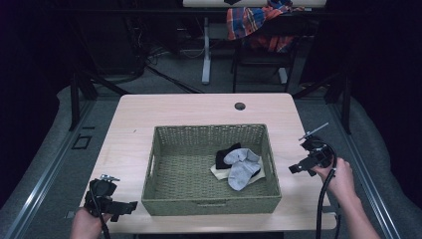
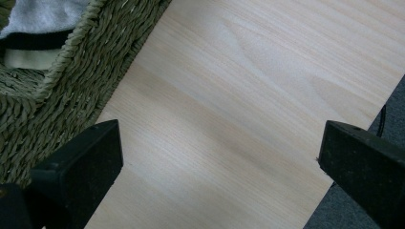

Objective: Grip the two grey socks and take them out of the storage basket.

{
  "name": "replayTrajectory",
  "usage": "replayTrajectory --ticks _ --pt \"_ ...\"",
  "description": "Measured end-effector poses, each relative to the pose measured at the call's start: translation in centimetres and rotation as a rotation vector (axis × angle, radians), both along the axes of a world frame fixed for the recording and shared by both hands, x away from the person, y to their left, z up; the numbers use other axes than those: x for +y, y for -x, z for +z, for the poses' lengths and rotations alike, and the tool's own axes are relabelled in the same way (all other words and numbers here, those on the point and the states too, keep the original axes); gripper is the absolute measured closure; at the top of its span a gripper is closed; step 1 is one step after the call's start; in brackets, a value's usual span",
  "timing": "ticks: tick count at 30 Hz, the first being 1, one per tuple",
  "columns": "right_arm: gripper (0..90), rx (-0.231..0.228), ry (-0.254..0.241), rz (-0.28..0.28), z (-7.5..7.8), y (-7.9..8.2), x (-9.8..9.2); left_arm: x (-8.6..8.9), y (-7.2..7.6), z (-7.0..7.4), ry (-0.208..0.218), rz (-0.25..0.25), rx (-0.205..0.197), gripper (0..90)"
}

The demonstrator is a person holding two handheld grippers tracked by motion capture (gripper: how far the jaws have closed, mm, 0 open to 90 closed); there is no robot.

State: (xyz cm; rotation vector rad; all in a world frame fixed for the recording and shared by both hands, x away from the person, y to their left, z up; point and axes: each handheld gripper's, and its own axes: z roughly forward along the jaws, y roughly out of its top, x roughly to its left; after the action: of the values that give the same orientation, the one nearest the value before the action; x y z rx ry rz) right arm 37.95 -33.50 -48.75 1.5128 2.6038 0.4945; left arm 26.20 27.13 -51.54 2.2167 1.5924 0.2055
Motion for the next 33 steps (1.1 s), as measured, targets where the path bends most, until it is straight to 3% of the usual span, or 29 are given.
replayTrajectory --ticks 7,8,10,16,19,20,21,25,27,33 --pt "0.8 0.003 0.002 0.011 0.3 -0.1 0.2 0.1 0.0 0.0 0.005 0.002 0.002 0.1" --pt "0.8 0.006 -0.021 0.008 0.3 -0.1 0.3 0.1 0.0 0.0 0.005 0.002 0.002 0.0" --pt "0.7 0.005 0.013 0.021 0.6 -0.1 0.3 0.1 0.0 0.0 0.006 0.001 0.001 0.0" --pt "0.7 -0.001 -0.021 0.007 1.3 -0.2 0.4 0.2 0.1 -0.1 0.008 0.005 0.0 0.0" --pt "0.0 0.007 -0.005 0.033 1.8 -0.3 0.5 0.1 0.1 0.0 0.005 0.005 0.0 0.0" --pt "0.0 0.001 -0.038 0.027 2.1 -0.3 0.7 0.1 0.1 0.0 0.004 0.005 0.0 0.0" --pt "0.0 0.0 -0.024 0.033 2.3 -0.3 0.7 0.1 0.1 0.0 0.005 0.007 0.002 0.0" --pt "0.0 -0.015 -0.036 0.053 3.2 -0.4 1.2 0.1 0.1 0.0 0.0 0.004 0.003 0.0" --pt "0.0 -0.025 -0.068 0.051 3.9 -0.4 1.6 0.1 0.1 0.0 0.0 0.005 0.004 0.0" --pt "0.0 -0.043 -0.067 0.082 5.5 -0.8 2.8 0.2 0.2 -0.1 0.003 0.004 0.004 0.0"
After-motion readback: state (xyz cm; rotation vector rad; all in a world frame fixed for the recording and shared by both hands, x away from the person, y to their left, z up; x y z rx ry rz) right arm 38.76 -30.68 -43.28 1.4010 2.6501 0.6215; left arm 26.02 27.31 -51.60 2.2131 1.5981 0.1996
